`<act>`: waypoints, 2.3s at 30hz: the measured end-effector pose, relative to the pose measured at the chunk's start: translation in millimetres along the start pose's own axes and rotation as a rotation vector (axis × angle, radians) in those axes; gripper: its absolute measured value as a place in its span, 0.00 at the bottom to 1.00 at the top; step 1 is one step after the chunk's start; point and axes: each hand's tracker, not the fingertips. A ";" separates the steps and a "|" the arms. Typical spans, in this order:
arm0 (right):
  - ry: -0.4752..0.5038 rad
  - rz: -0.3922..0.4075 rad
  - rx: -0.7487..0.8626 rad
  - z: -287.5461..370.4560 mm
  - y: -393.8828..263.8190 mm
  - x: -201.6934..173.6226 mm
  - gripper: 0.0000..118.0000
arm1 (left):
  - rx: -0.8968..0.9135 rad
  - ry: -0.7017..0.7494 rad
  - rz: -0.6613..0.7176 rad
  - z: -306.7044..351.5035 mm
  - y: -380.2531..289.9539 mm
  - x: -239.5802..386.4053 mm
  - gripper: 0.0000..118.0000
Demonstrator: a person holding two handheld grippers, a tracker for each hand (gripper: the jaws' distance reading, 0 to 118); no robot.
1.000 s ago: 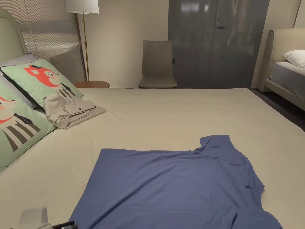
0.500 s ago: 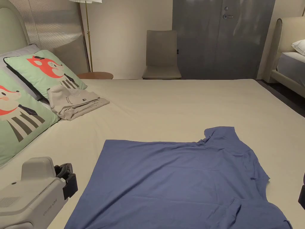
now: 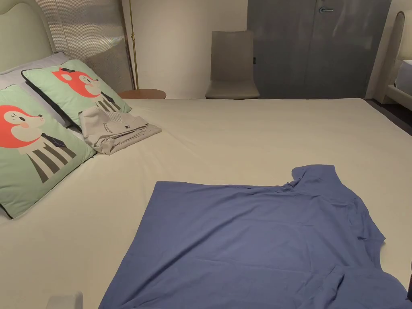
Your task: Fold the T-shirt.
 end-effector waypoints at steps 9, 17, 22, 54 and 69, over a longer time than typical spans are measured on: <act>-0.004 0.012 -0.048 0.3 -12.1 8.8 0.02 | 0.016 -0.031 0.013 -0.7 5.2 8.5 0.04; 0.033 0.022 -0.366 -15.1 -60.7 34.8 0.99 | 0.078 -0.067 0.028 14.2 21.5 16.8 0.04; 0.046 0.013 -0.445 -23.7 -84.6 39.9 0.41 | 0.071 -0.068 0.023 12.0 24.3 22.8 0.04; -0.002 -0.086 -0.461 -264.4 21.9 24.4 0.05 | -0.026 0.003 0.223 -187.0 228.7 43.4 0.04; -0.101 -0.024 -0.140 -203.3 46.6 20.4 0.87 | 0.274 0.022 0.104 -101.8 216.7 47.5 0.85</act>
